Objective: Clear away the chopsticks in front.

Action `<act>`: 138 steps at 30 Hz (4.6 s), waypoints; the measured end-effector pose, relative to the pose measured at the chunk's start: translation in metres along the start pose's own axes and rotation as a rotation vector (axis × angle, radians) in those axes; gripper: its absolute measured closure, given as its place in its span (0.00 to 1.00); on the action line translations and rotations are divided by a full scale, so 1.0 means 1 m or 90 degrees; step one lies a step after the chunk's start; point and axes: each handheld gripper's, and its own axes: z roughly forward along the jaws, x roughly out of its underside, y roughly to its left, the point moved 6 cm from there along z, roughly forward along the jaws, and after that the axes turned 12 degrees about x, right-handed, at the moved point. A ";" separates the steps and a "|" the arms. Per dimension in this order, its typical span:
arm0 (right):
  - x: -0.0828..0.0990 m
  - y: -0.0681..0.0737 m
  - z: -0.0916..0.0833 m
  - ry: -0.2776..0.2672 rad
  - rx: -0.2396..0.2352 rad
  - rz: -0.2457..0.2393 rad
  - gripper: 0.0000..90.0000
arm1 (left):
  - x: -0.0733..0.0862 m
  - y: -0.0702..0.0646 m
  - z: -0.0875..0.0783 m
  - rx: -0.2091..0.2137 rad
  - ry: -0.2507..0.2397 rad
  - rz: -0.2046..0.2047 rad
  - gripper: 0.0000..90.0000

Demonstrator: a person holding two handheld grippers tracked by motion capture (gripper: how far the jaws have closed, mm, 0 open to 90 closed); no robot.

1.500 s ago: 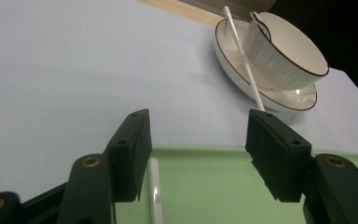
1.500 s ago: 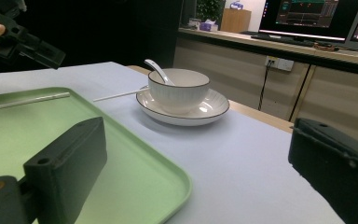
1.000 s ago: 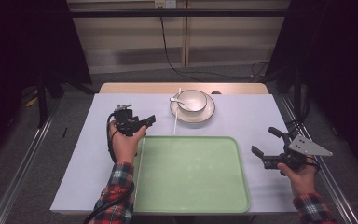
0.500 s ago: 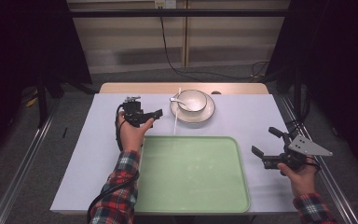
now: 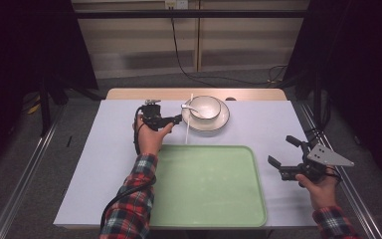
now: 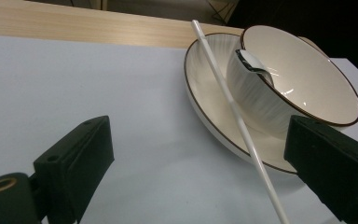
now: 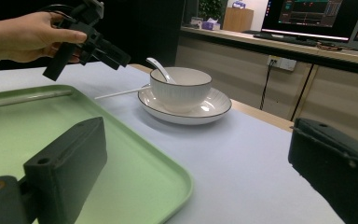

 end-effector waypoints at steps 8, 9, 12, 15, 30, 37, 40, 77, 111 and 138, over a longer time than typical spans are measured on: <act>0.000 0.000 0.000 -0.003 -0.002 -0.004 0.04 | -0.001 -0.004 0.019 -0.007 0.029 0.024 0.09; 0.000 0.000 0.000 -0.003 -0.004 -0.005 0.04 | 0.000 -0.004 0.021 -0.011 0.035 0.028 0.09; 0.000 0.000 0.000 -0.002 -0.001 -0.002 0.04 | 0.002 -0.003 0.026 -0.013 0.044 0.031 0.10; 0.000 0.000 0.000 -0.001 -0.002 -0.002 0.04 | 0.003 -0.002 0.029 -0.015 0.052 0.038 0.10; 0.001 0.000 0.000 0.001 0.000 0.000 0.04 | 0.007 -0.003 0.046 -0.015 0.073 0.042 0.15; 0.001 -0.001 0.000 0.001 -0.001 0.000 0.04 | 0.010 -0.002 0.049 -0.012 0.079 0.037 0.21; 0.001 -0.001 0.000 0.000 0.001 0.000 0.04 | 0.012 -0.002 0.050 -0.007 0.081 0.037 0.25; 0.000 -0.002 -0.001 -0.003 -0.002 0.001 0.04 | 0.007 -0.005 0.047 0.007 0.062 -0.064 0.81; -0.001 -0.001 0.000 -0.007 -0.003 0.000 0.04 | 0.016 -0.008 0.031 0.003 0.086 -0.085 0.95; 0.000 0.000 0.001 -0.005 -0.005 -0.005 0.04 | 0.021 -0.003 -0.042 -0.062 0.027 -0.132 0.95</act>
